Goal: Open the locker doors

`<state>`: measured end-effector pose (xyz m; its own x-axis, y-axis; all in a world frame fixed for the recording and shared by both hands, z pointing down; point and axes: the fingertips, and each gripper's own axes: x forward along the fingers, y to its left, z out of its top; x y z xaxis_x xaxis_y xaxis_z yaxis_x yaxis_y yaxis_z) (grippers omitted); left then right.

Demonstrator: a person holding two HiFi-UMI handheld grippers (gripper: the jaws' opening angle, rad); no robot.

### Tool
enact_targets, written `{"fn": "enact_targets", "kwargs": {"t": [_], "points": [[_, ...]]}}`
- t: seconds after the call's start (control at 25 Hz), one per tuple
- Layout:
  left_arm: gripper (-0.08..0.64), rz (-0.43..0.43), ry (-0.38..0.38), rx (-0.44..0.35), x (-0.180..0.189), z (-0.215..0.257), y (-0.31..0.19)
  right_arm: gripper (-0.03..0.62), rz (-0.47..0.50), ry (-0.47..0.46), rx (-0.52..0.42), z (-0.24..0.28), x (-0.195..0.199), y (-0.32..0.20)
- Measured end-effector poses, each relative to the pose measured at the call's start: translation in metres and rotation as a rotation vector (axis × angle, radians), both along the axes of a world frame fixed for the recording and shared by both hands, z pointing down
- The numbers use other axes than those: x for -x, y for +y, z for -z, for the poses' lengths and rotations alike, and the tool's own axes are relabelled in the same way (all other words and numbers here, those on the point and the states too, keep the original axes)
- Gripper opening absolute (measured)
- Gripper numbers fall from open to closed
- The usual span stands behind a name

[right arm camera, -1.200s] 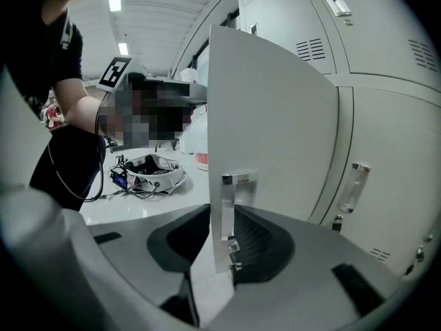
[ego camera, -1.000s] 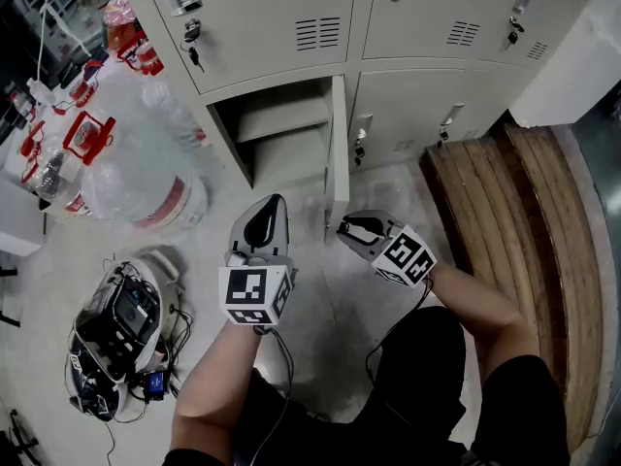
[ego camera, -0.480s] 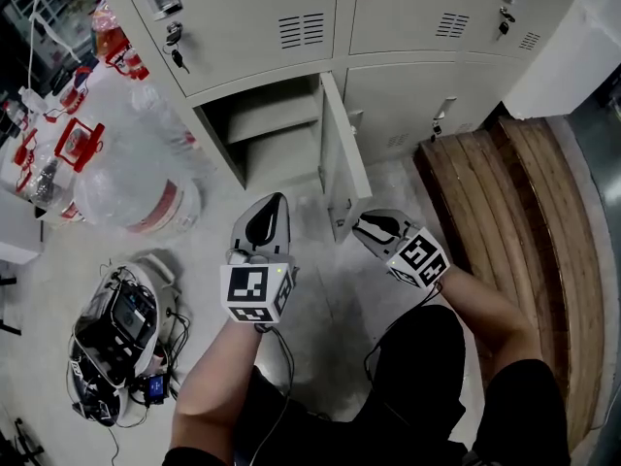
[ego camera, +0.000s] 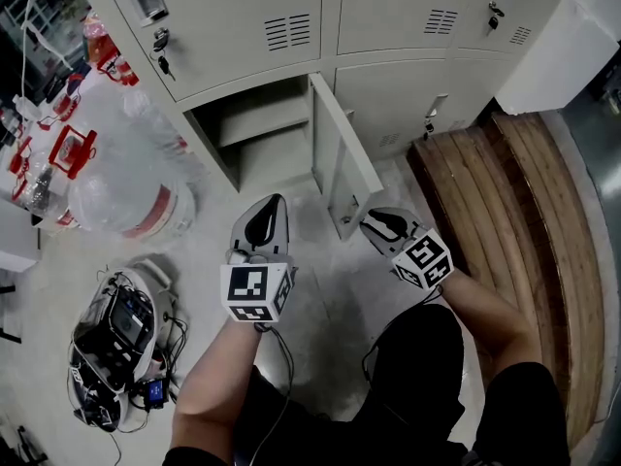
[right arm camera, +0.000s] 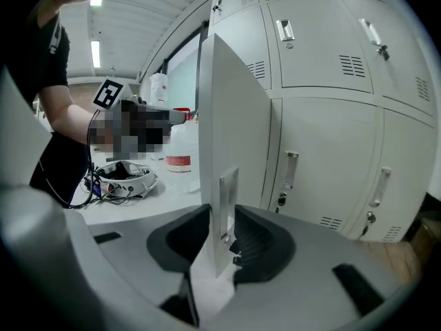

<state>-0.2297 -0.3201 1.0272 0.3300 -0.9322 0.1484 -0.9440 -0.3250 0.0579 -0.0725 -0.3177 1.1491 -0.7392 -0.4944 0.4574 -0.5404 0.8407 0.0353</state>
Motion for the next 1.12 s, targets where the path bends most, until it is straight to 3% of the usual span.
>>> {"fn": "enact_targets", "kwargs": {"t": [0.44,0.56,0.64,1.12], "points": [[-0.002,-0.004,-0.001,0.007,-0.001,-0.005,-0.002,0.164,-0.048,-0.111,-0.076,0.044,0.009,-0.005],[-0.002,-0.006,-0.001,0.006,-0.002,-0.005,-0.002,0.157,-0.067,-0.110,-0.105,0.052,0.010,-0.007],[-0.002,-0.010,-0.003,0.005,-0.003,-0.005,-0.001,0.118,-0.078,-0.095,-0.119,0.053,0.009,-0.009],[-0.002,-0.016,-0.009,0.002,-0.007,-0.005,0.000,0.117,-0.101,-0.091,-0.130,0.055,0.005,-0.010]]}}
